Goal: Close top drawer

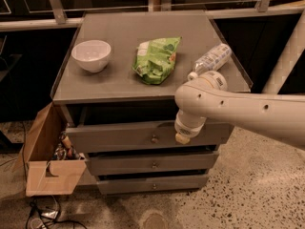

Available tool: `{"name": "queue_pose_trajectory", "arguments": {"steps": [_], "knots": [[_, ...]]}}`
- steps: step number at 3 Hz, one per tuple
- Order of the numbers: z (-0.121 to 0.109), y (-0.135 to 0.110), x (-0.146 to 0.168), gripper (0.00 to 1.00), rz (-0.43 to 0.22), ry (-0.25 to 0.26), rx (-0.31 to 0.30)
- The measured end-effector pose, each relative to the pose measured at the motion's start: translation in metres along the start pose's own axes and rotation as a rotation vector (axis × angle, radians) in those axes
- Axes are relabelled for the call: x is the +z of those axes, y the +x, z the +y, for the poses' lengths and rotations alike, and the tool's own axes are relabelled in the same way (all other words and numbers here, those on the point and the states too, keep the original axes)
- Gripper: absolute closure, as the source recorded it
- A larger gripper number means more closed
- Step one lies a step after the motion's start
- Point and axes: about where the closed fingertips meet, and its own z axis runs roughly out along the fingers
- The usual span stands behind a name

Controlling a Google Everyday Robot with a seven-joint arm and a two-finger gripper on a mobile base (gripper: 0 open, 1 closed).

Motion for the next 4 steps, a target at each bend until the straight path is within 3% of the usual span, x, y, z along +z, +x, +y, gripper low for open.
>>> {"name": "queue_pose_trajectory", "arguments": {"steps": [1,4], "knots": [[0.000,0.000,0.000,1.00,0.000,0.000,0.000],[-0.019,-0.006,0.006,1.00,-0.002,0.070,0.042]]}}
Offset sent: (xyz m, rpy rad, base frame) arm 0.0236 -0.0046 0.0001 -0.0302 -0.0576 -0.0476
